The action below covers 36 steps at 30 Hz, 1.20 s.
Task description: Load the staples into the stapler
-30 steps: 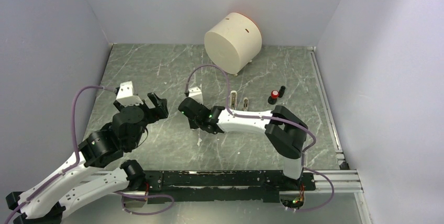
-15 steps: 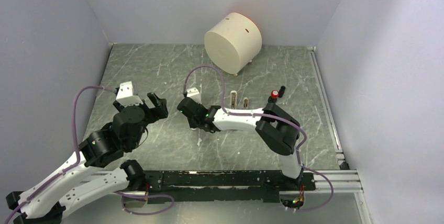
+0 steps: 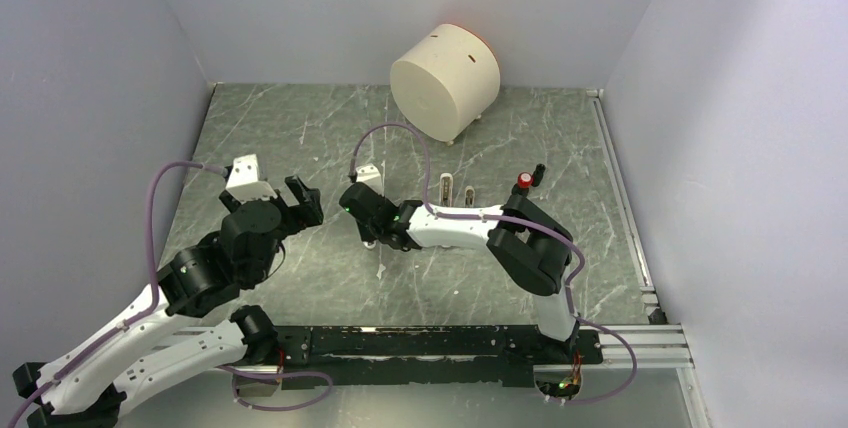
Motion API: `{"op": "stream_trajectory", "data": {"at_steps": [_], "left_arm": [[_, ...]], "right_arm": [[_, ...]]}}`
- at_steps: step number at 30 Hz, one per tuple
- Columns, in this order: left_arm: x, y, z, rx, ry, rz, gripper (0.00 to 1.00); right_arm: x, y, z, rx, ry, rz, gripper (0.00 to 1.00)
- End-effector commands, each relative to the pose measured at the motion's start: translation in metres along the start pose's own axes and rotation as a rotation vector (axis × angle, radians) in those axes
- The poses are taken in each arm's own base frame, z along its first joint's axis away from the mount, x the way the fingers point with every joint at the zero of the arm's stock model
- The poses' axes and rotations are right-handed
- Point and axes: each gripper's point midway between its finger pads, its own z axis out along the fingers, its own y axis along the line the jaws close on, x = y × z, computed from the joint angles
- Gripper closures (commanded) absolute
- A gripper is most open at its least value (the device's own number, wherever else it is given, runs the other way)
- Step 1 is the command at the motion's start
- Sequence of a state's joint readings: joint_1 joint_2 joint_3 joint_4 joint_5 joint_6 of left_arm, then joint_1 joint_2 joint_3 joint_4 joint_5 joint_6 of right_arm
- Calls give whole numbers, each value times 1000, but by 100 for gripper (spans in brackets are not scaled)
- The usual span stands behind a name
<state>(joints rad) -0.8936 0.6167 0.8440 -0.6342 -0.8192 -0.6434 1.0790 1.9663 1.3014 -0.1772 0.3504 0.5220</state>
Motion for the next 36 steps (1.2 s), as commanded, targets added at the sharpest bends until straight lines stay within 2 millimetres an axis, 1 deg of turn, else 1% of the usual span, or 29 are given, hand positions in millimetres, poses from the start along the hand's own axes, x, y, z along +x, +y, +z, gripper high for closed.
{"op": "stream_trajectory", "data": {"at_steps": [1,20,23,30,33,36], "left_arm": [[-4,1,2,-15,-17,-6,5],[-3,1,2,-15,-13,-1,5],[-2,0,3,-13,-12,-1,5],[-2,0,3,-13,-11,-1,5],[-3,0,2,-12,-13,-5,5],[-3,1,2,-13,-13,-3,5]], "right_arm": [[-2,-1,5,4,-13,-1,79],[12,-3,12,8,33,1,79],[6,-3,7,9,17,7,78],[-18,-3,-10,15,-38,33,78],[-22,0,-14,7,-48,53,78],[-21,2,-15,9,-51,64,78]]}}
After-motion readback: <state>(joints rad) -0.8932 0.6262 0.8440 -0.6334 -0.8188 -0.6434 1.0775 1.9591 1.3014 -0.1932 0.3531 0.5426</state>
